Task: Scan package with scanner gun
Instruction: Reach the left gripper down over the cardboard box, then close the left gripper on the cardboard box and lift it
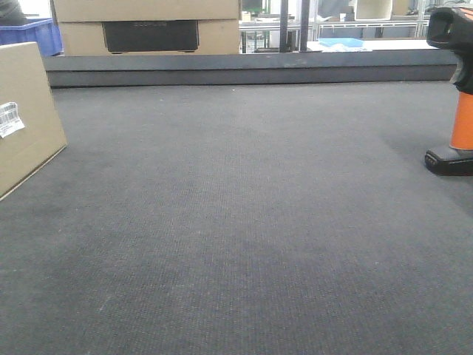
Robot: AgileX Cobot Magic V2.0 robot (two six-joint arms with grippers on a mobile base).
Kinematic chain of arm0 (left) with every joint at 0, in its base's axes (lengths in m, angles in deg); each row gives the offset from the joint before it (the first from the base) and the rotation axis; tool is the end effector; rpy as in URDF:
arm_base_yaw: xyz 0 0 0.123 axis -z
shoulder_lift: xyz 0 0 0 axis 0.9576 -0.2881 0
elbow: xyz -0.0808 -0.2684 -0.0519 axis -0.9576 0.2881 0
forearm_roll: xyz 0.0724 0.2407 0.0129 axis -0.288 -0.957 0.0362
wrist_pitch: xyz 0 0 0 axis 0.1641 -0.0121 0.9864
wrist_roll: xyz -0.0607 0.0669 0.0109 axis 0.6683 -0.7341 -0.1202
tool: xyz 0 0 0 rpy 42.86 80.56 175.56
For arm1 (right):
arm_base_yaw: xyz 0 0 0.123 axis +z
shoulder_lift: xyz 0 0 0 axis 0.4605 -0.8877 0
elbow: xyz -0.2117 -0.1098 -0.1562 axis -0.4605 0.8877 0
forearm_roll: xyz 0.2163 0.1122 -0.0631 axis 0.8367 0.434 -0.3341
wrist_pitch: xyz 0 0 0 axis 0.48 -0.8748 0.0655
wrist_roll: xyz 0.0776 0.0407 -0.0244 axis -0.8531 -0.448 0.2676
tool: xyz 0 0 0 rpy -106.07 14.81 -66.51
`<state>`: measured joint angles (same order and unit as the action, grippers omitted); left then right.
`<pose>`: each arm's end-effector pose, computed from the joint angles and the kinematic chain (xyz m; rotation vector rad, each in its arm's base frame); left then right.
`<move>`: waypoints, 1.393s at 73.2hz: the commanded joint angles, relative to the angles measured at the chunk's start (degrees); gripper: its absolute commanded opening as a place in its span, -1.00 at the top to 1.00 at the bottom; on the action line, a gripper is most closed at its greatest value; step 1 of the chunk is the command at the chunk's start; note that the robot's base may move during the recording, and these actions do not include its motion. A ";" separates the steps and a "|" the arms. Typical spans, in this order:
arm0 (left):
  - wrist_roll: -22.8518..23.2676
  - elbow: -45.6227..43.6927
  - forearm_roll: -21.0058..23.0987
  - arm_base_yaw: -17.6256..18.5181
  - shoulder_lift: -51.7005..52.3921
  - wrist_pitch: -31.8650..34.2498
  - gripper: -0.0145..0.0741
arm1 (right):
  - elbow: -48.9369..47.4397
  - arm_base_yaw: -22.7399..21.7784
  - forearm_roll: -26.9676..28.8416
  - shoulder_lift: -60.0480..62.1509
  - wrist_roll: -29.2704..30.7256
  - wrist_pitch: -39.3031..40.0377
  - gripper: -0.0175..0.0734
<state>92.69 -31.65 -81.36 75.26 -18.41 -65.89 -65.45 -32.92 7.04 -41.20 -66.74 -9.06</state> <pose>0.0500 -0.0016 0.2400 -0.0025 1.4855 -0.0578 0.0565 -0.0050 0.2045 0.0592 1.5759 -0.0843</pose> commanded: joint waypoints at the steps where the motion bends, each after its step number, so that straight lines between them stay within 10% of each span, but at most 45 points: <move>1: -0.15 -5.84 -0.84 -0.09 -0.05 -3.43 0.92 | -0.07 0.16 -0.31 0.19 0.05 0.94 0.99; 29: -0.15 -27.30 7.11 -0.09 -24.58 -18.81 0.92 | -0.07 0.16 -0.31 0.19 0.05 0.94 0.99; 70: -0.15 -55.72 5.21 -0.23 -62.07 -25.84 0.92 | -0.07 0.16 -0.31 0.19 0.05 0.94 0.99; 102: -0.43 -76.01 5.45 -6.39 -82.26 -51.76 0.92 | -0.07 0.16 -0.31 0.19 0.05 0.94 0.99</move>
<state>92.93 -106.20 -76.01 69.01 -98.50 -114.75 -65.45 -32.92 7.04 -41.20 -66.74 -9.06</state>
